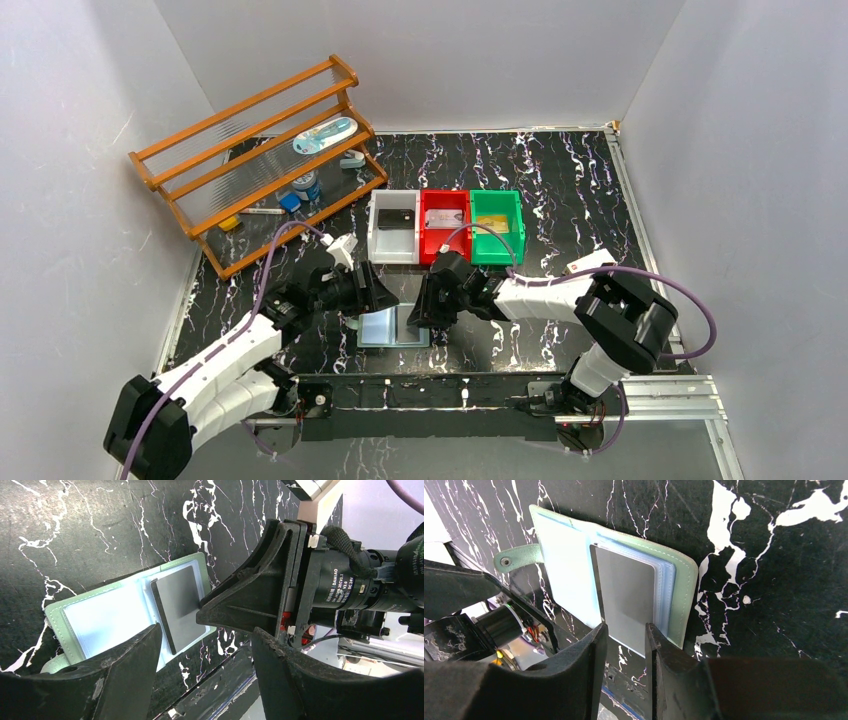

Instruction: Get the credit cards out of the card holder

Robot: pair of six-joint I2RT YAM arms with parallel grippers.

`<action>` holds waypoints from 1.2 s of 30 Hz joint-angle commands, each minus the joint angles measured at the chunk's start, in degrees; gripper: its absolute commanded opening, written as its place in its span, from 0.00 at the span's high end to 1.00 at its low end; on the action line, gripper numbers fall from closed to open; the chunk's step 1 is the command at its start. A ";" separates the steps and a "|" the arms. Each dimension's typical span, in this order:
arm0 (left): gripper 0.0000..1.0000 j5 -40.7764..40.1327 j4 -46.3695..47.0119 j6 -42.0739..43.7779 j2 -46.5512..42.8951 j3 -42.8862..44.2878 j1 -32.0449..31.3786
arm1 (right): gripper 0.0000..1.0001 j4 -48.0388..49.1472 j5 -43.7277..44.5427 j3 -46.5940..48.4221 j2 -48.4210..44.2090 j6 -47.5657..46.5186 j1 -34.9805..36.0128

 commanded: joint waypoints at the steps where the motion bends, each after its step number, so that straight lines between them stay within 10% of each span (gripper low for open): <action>1: 0.35 3.50 1.41 0.71 0.96 0.65 0.19 | 0.59 -1.84 2.38 1.75 0.99 -0.30 0.11; 21: 0.25 11.44 2.23 0.64 9.20 -0.32 -0.22 | 0.58 -2.55 2.98 1.59 0.85 0.42 0.07; 36: 0.02 -1.95 -1.94 1.07 0.14 -0.62 -0.64 | 0.56 -2.82 2.51 1.57 0.65 0.34 0.15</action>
